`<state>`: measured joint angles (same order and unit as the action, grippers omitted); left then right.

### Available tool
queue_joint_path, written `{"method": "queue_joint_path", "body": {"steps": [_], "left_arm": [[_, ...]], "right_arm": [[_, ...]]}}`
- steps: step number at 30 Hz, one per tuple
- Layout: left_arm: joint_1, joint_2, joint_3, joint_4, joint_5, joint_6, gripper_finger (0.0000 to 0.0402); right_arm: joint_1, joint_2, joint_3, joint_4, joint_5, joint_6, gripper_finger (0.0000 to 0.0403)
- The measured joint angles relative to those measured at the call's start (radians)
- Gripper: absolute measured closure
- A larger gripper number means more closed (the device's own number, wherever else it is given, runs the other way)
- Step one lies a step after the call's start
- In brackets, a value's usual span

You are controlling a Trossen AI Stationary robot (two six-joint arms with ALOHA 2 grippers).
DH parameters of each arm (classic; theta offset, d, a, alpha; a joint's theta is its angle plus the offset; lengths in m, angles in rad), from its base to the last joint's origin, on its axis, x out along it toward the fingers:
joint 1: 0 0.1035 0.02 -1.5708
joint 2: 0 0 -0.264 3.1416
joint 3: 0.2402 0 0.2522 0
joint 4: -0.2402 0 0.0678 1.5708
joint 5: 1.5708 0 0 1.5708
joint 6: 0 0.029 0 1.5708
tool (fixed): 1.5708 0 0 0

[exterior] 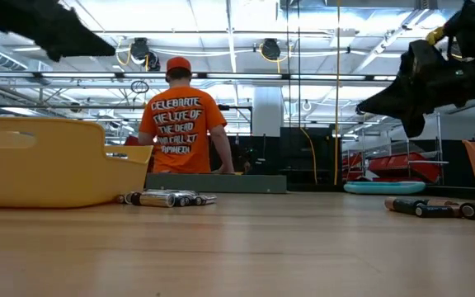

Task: Sort batteries
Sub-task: Put the silver battery into the yellow bin

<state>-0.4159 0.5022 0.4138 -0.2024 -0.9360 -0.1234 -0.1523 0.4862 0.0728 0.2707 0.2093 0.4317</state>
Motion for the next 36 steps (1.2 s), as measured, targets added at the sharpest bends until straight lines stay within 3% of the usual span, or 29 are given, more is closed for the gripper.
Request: {"method": "queue_joint_path", "body": {"steps": [8,13,21,26,33,36], "left_arm": [[0.146,0.301,0.151,0.0,0.22,0.012,0.0377],[0.206,0.451,0.249,-0.004,0.348,0.059,0.0368],[0.279,0.727,0.441,-0.074,0.603,0.131,0.0263],[0.29,0.919,0.577,-0.224,0.701,0.156,0.0239],[0.258,1.149,0.788,-0.52,0.716,0.129,0.0261],[0.235,1.218,0.837,-0.6,0.776,0.112,0.0268]], "right_arm": [[0.077,0.24,0.133,0.031,0.082,-0.085,0.0403],[0.122,0.354,0.134,0.207,0.087,-0.092,0.0403],[0.2,0.53,0.134,0.302,0.192,-0.085,0.0403],[0.228,0.573,0.134,0.336,0.192,-0.085,0.0403],[0.25,0.579,0.134,0.319,0.203,-0.085,0.0403],[0.254,0.58,0.134,0.307,0.212,-0.08,0.0403]]}}
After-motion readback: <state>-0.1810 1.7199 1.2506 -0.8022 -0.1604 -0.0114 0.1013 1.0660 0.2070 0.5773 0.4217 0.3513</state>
